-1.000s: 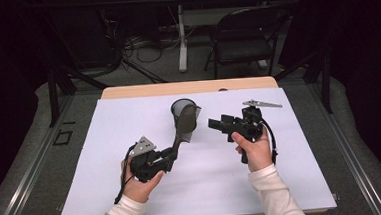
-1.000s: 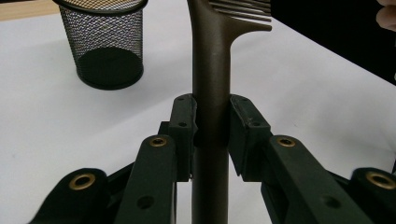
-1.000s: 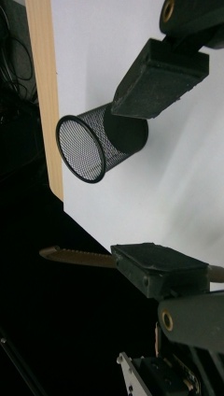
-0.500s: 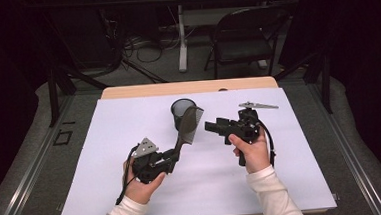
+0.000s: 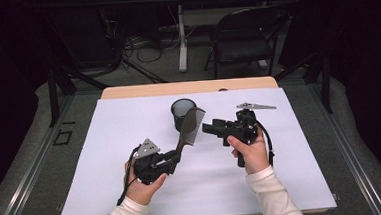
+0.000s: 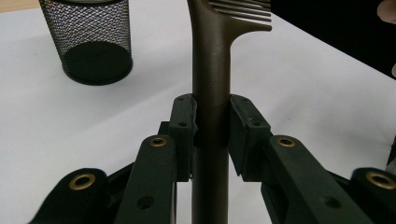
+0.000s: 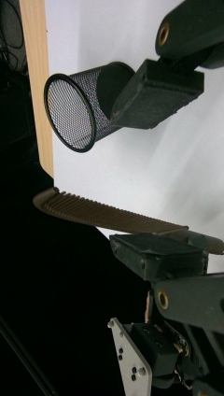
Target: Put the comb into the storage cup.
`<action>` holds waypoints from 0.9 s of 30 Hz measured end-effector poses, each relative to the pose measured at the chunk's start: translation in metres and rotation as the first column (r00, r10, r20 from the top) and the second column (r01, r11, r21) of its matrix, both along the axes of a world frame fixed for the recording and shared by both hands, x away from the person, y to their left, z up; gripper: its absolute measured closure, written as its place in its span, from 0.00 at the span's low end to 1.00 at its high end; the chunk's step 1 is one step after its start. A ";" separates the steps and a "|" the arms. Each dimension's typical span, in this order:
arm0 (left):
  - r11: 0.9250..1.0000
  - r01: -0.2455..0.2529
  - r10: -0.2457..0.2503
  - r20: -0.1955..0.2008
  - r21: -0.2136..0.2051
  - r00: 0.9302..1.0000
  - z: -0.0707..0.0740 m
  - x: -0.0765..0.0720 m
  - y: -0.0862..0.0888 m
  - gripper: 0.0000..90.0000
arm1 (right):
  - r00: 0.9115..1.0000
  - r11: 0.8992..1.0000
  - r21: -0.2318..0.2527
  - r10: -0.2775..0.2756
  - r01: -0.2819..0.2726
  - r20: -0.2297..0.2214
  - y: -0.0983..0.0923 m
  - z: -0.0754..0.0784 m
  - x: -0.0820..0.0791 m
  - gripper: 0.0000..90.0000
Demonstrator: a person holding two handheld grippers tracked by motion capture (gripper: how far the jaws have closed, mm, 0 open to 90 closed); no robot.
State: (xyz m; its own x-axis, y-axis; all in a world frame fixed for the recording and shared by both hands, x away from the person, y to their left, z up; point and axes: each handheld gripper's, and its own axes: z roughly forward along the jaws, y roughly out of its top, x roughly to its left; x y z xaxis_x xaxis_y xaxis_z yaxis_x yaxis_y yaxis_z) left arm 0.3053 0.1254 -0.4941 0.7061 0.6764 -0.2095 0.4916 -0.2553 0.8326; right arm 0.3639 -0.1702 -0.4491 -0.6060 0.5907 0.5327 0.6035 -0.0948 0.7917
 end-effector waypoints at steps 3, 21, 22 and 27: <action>1.000 0.002 -0.002 0.000 0.004 1.000 0.000 0.000 0.000 0.81 | 1.000 1.000 0.004 0.010 -0.010 -0.002 0.002 0.000 0.000 0.42; 0.999 0.033 -0.033 -0.004 0.017 0.999 -0.003 -0.006 -0.009 0.81 | 0.999 0.998 0.043 0.049 -0.049 -0.003 0.003 -0.002 -0.001 0.55; 0.999 0.041 -0.040 -0.004 0.017 0.999 -0.004 -0.006 -0.010 0.81 | 0.999 0.998 0.047 0.050 -0.050 -0.007 0.003 -0.002 -0.001 0.55; 0.998 0.050 -0.050 -0.003 0.024 0.999 -0.005 -0.008 -0.013 0.81 | 0.999 0.997 0.054 0.050 -0.049 -0.012 0.003 -0.003 -0.001 0.59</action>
State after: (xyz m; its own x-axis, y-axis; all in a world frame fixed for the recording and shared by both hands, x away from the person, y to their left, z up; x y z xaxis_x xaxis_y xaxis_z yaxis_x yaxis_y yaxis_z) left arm 0.2970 0.1119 -0.4988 0.7385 0.6453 -0.1953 0.4800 -0.2999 0.8244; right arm 0.3632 -0.1670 -0.4518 -0.6263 0.5309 0.5709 0.6191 -0.1064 0.7781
